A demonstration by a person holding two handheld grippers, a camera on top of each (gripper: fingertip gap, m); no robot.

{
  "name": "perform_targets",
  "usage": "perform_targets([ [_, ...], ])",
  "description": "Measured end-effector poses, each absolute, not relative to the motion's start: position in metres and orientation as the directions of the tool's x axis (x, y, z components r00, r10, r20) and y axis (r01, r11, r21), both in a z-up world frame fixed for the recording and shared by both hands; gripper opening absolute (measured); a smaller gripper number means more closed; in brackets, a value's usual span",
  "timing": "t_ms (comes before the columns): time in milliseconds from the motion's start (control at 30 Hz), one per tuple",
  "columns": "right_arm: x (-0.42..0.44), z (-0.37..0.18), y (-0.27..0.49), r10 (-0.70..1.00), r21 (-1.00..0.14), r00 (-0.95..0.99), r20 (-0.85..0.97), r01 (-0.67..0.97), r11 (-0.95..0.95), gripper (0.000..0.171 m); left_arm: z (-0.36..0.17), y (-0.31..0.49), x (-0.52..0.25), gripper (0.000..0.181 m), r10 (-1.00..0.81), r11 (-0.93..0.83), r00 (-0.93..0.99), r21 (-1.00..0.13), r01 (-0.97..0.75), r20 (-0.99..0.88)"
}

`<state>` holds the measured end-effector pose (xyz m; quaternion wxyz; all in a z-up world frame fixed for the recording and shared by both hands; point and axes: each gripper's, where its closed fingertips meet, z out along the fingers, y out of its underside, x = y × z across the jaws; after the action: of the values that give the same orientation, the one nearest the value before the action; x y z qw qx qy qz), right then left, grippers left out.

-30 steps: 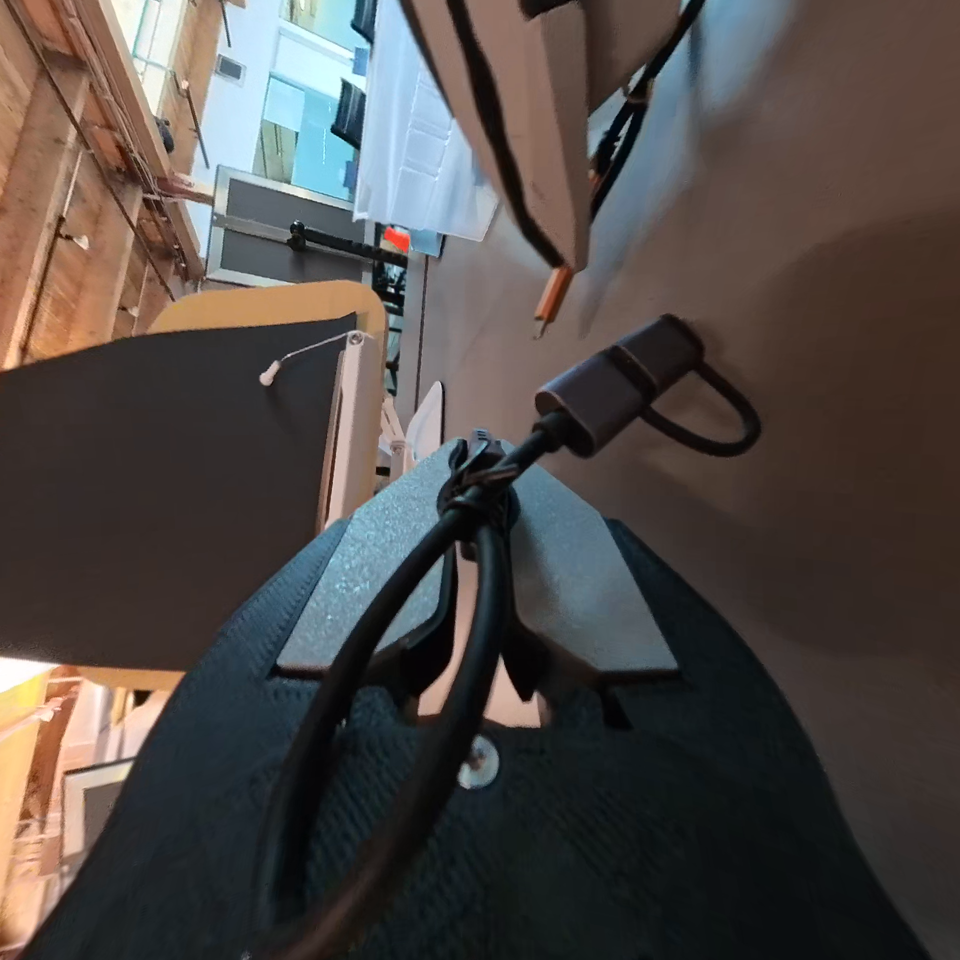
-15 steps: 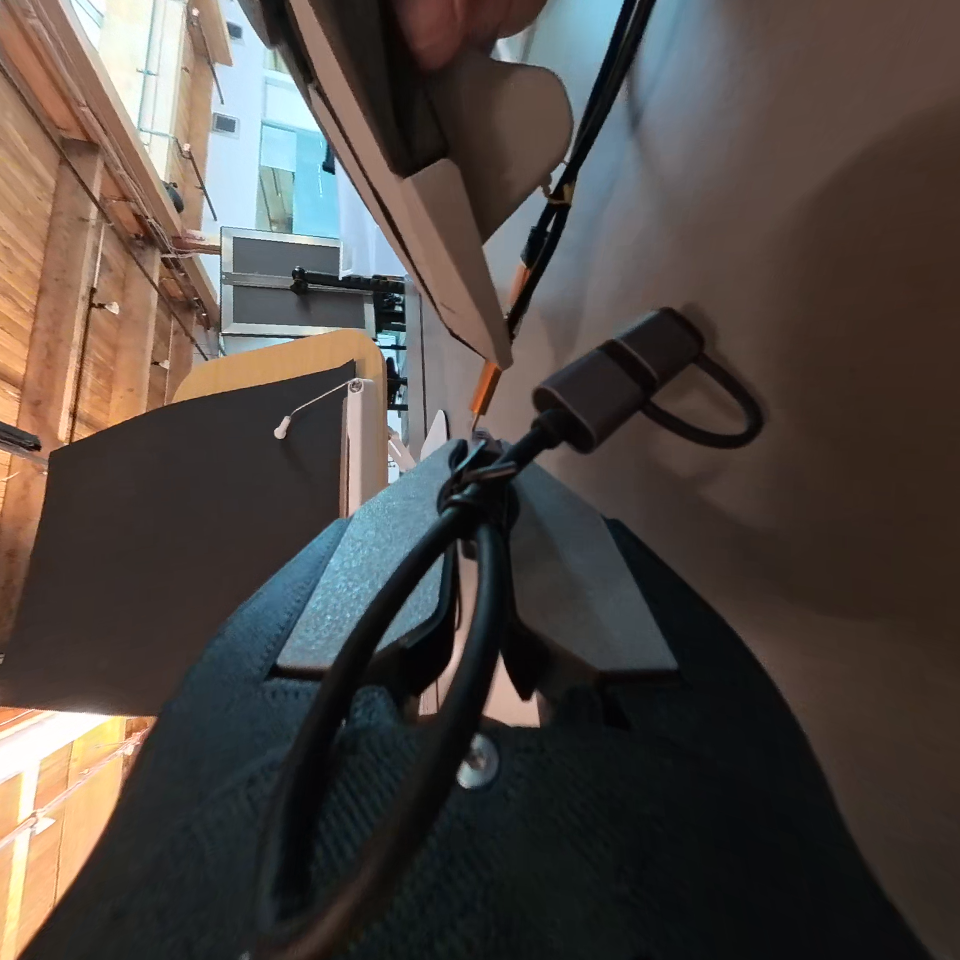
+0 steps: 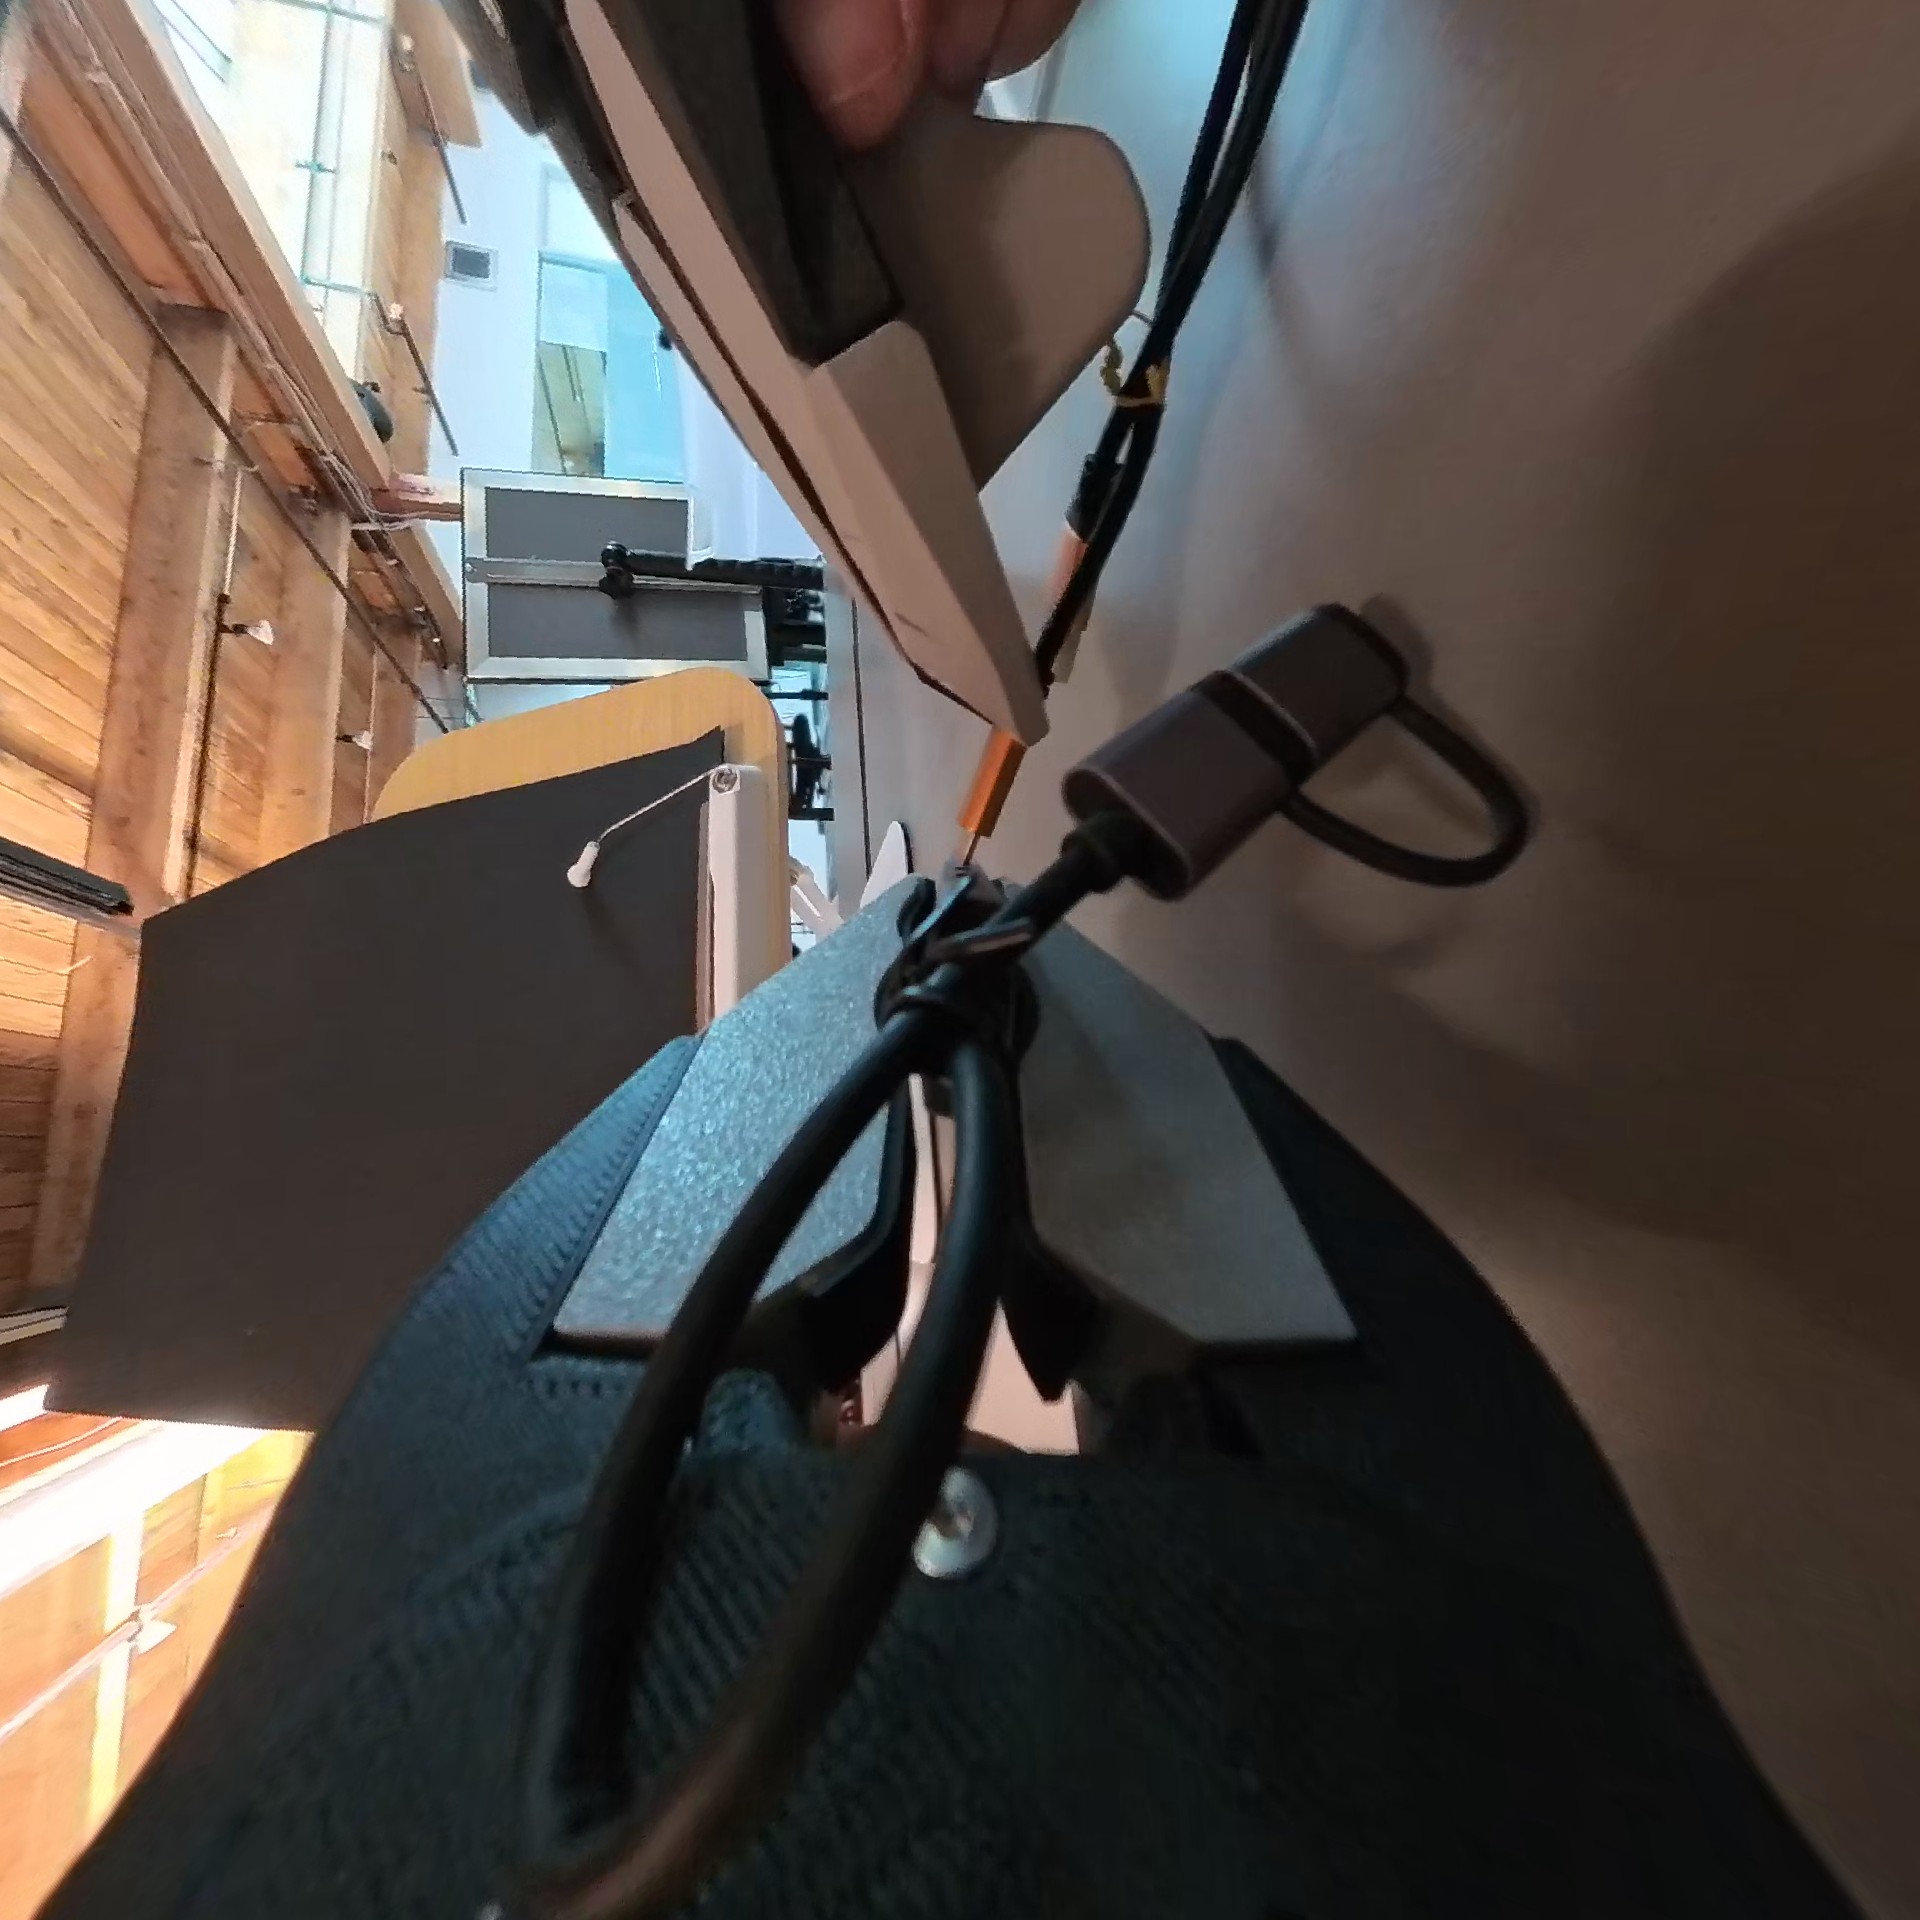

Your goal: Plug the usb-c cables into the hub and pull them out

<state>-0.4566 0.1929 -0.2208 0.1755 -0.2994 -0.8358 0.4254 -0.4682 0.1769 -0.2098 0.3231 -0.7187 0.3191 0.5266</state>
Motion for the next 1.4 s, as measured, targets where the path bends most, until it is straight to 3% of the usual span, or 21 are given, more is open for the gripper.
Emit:
perform_targets([
  [500,-0.450,-0.221,0.192,0.618,-0.815,-0.785,-0.034,0.380,0.438,0.007,-0.210,0.180,-0.463,0.008,-0.169,-0.583,0.153,-0.027,-0.812,-0.974],
  [900,-0.446,-0.207,0.191,0.581,-0.855,-0.808,-0.102,0.370,0.364,0.007,-0.200,0.179,-0.456,0.007,-0.100,-0.558,0.257,-0.159,-0.814,-0.961],
  [1200,-0.440,-0.205,0.192,0.547,-0.854,-0.834,-0.068,0.332,0.400,0.007,-0.198,0.180,-0.447,0.005,-0.105,-0.555,0.267,-0.167,-0.815,-0.958],
  [1400,-0.435,-0.186,0.191,0.491,-0.900,-0.865,-0.105,0.293,0.323,0.007,-0.180,0.179,-0.438,0.007,-0.024,-0.482,0.352,-0.298,-0.824,-0.936],
])
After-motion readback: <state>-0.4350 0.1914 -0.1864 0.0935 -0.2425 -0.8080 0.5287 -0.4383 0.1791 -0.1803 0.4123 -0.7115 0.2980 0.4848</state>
